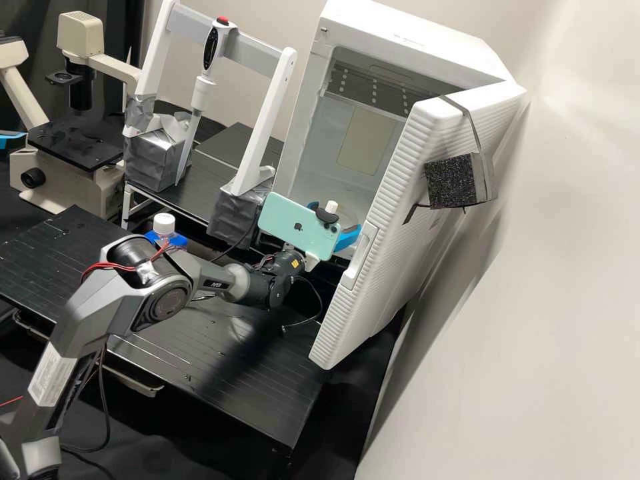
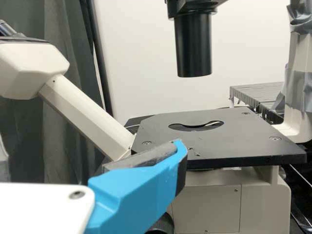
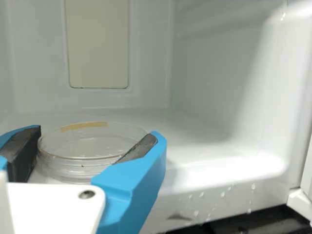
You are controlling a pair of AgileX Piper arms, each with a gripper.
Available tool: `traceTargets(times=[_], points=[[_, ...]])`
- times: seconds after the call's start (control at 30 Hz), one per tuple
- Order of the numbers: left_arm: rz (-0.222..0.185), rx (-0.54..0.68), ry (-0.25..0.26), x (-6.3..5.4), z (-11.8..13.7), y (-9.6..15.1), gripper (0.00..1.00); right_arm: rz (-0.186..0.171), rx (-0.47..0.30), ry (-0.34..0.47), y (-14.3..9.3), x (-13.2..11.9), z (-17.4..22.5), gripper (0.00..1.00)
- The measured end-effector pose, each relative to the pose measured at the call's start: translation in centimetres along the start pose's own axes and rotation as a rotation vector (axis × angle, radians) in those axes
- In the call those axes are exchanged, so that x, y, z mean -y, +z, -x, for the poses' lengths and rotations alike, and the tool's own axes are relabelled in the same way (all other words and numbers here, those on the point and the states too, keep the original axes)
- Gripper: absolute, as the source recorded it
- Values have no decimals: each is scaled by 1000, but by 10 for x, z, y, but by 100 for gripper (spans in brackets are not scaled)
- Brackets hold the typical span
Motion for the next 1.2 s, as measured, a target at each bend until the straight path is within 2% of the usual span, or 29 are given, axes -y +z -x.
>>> traceTargets(times=[0.37, 0.73, 0.87, 1.1, 1.2], points=[[0, 0, 0, 0, 0, 0, 100, 9, -24, 69, -8, -27, 33, 0], [0, 0, 0, 0, 0, 0, 100, -31, -59, 89, -17, -38, 30, 0], [0, 0, 0, 0, 0, 0, 100, -33, -52, 87, -13, -38, 33, 0], [0, 0, 0, 0, 0, 0, 100, -53, -40, 87, -2, -32, 64, 0], [0, 0, 0, 0, 0, 0, 100, -63, -61, 109, 0, -32, 82, 0]])
